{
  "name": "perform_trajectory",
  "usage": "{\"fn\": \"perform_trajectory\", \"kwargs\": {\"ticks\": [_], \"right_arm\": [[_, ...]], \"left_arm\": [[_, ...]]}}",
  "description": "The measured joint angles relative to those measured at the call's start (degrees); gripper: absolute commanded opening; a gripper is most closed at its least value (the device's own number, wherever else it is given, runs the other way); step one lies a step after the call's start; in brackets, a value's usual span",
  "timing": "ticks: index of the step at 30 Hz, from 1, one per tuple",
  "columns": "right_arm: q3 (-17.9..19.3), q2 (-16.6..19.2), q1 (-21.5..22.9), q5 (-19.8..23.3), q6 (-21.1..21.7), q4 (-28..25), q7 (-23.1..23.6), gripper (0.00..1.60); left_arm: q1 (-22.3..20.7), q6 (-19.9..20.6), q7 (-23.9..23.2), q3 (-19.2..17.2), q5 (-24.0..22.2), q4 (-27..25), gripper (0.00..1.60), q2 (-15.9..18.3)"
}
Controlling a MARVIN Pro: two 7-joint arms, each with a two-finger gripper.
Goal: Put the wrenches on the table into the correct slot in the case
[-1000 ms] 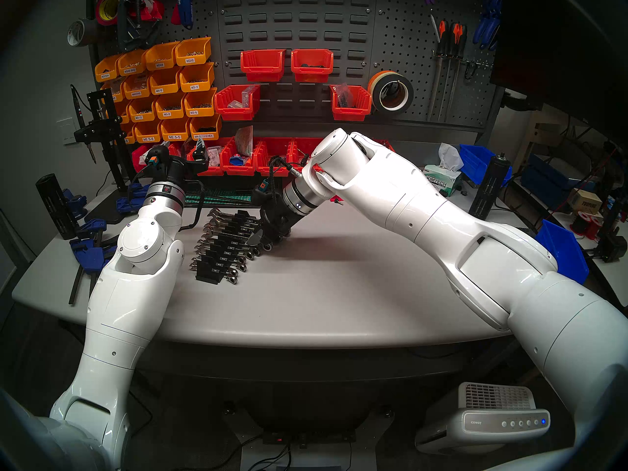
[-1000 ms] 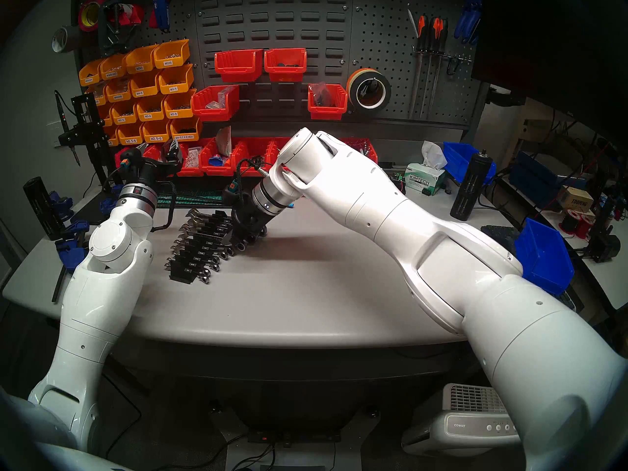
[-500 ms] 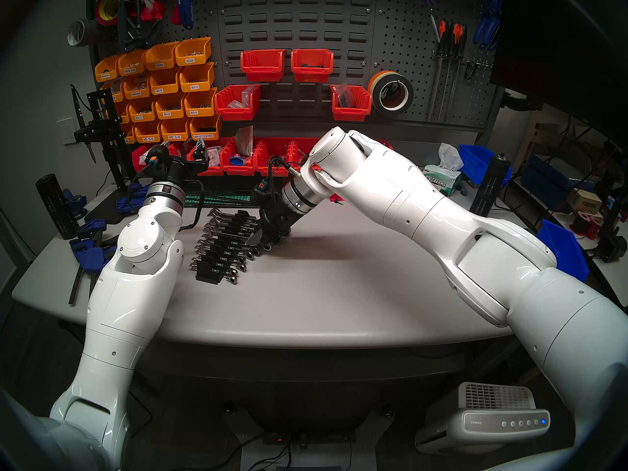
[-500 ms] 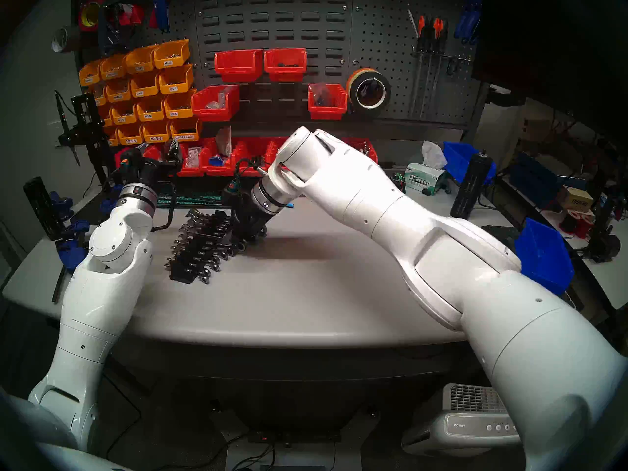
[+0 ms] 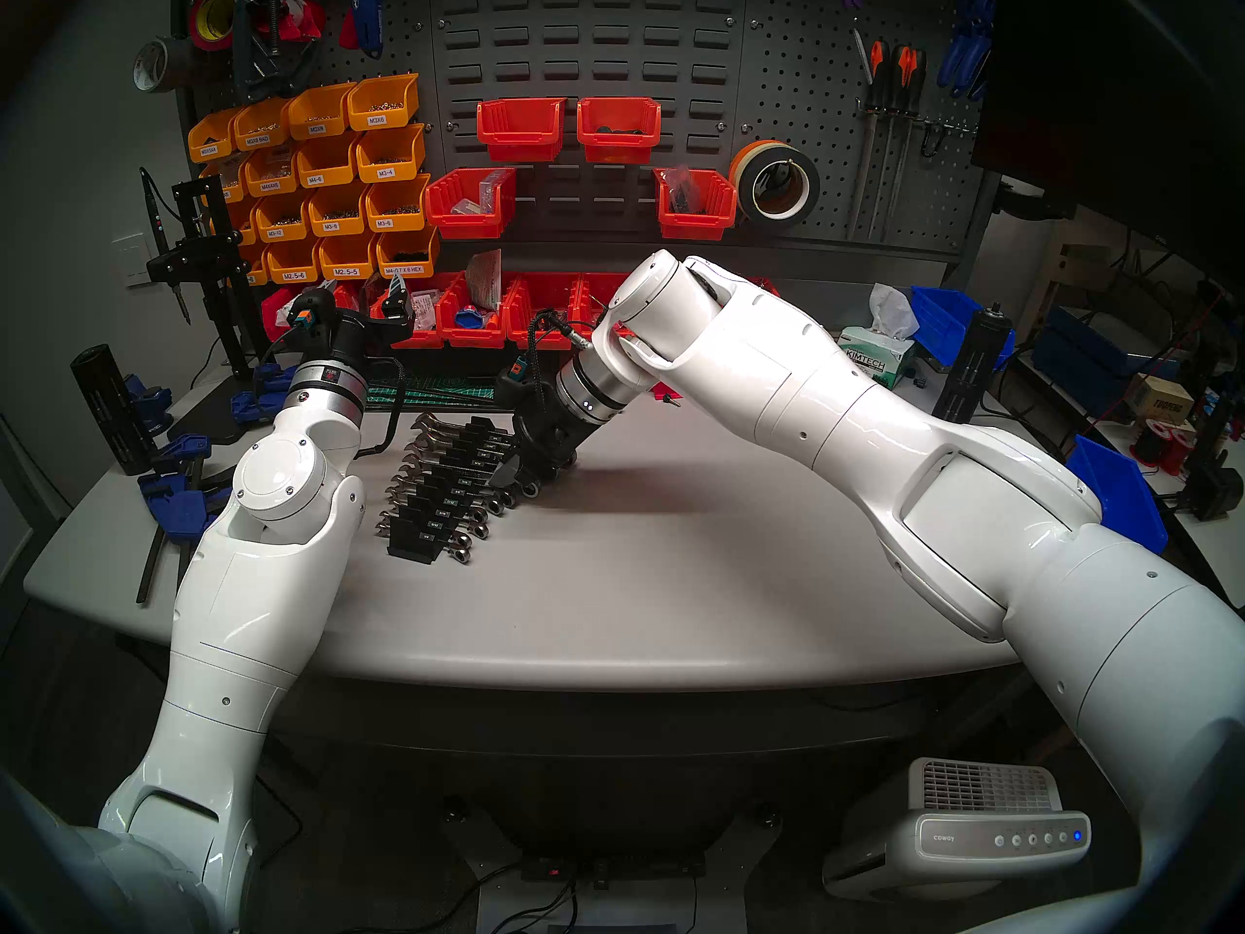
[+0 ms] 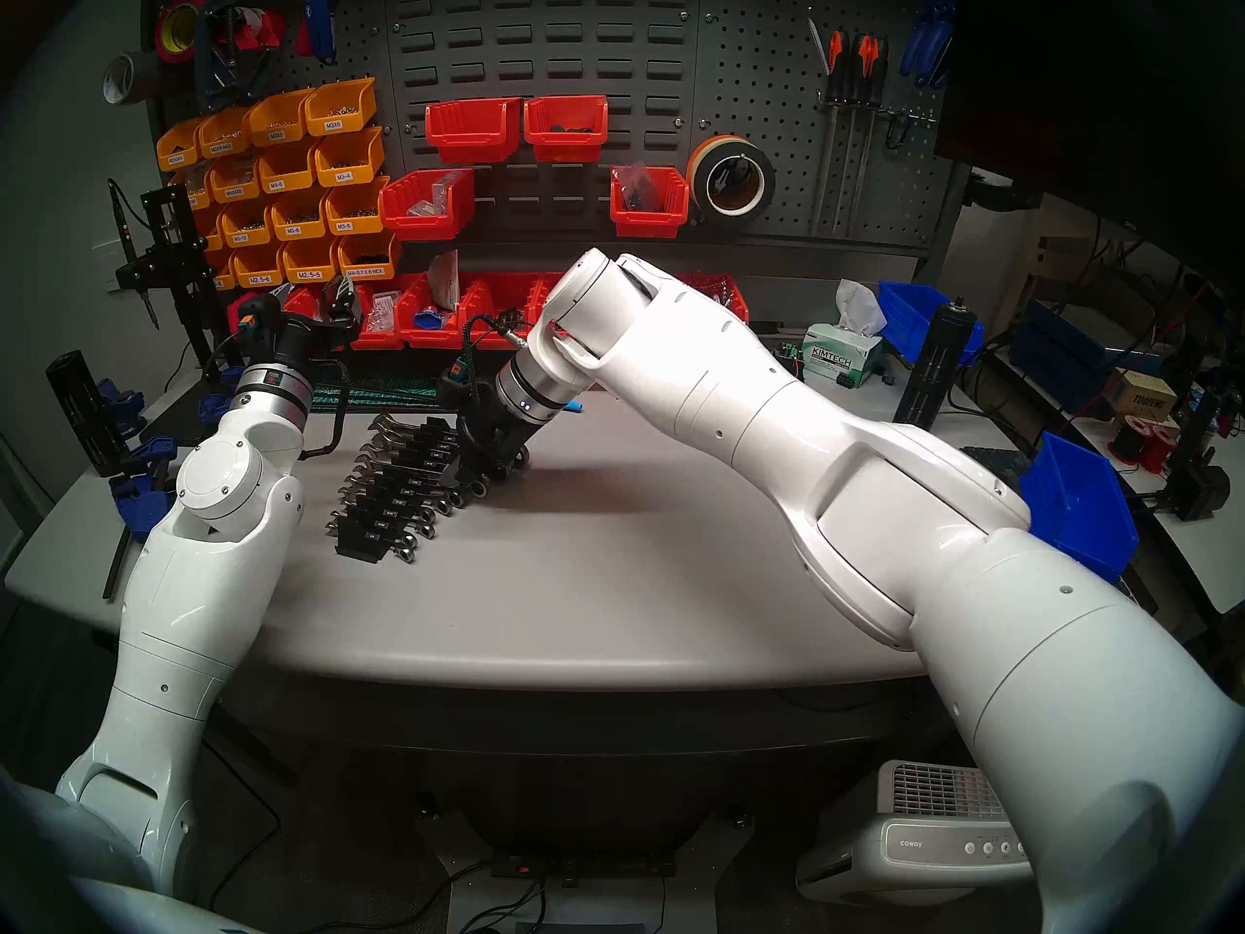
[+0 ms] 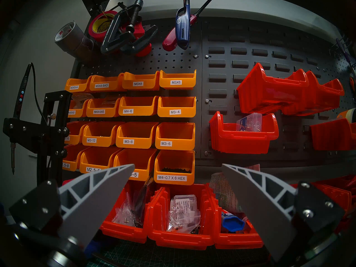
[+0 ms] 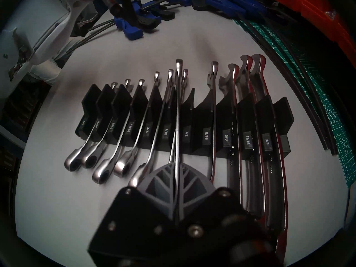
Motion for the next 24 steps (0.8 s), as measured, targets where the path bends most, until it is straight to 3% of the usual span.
{"fn": "perform_trajectory", "kwargs": {"ticks": [24], "right_arm": [[0.43,-0.06,0.30,-0.06,-0.49,-0.79,-1.20,0.00]], "left_arm": [[0.00,0.00,0.00,0.00,0.00,0.00,1.60,0.00]]}}
